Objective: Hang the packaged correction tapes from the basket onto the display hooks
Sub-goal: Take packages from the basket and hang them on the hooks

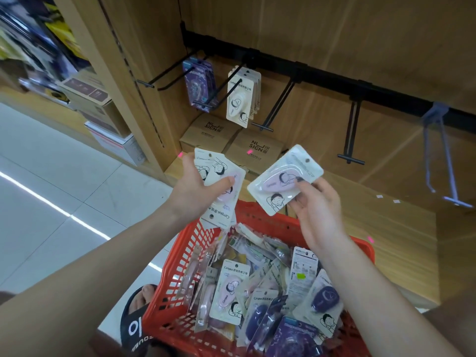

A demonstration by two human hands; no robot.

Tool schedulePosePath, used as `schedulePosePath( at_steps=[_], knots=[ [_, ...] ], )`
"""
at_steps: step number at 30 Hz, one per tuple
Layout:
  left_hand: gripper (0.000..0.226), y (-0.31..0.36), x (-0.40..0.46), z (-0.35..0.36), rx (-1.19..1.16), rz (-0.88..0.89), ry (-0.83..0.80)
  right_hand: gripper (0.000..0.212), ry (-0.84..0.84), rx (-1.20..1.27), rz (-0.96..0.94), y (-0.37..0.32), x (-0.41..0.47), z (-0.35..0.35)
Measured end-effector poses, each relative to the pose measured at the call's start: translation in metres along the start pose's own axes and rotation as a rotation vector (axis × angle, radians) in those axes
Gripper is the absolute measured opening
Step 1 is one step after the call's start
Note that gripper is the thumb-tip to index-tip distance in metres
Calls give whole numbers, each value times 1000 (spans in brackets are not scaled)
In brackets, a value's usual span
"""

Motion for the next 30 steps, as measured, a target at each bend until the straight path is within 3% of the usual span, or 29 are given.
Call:
schedulePosePath(
  at_steps=[4,11,24,30],
  knots=[
    [74,5,8,-10,-42,-14,96,22,-91,-387,-233,-5,3,18],
    [97,16,9,-14,-20,-30,89,20,-149,-445,-285,-21,20,48],
    [99,28,6,-10,-26,48,91,1,76,-524,-304,-23,58,66],
    [101,31,6,-5,-24,62,83,18,309,-479,-281,-32,112,78]
  ],
)
Point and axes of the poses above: each hand's wrist, its own x-axis towards the middle knuckle, its own z-axis out of the palm, y = z × x, the point moved 2 cm from there along x, towards the middle knuckle, and after that the axes turned 6 degrees about z, right-handed, at the moved point
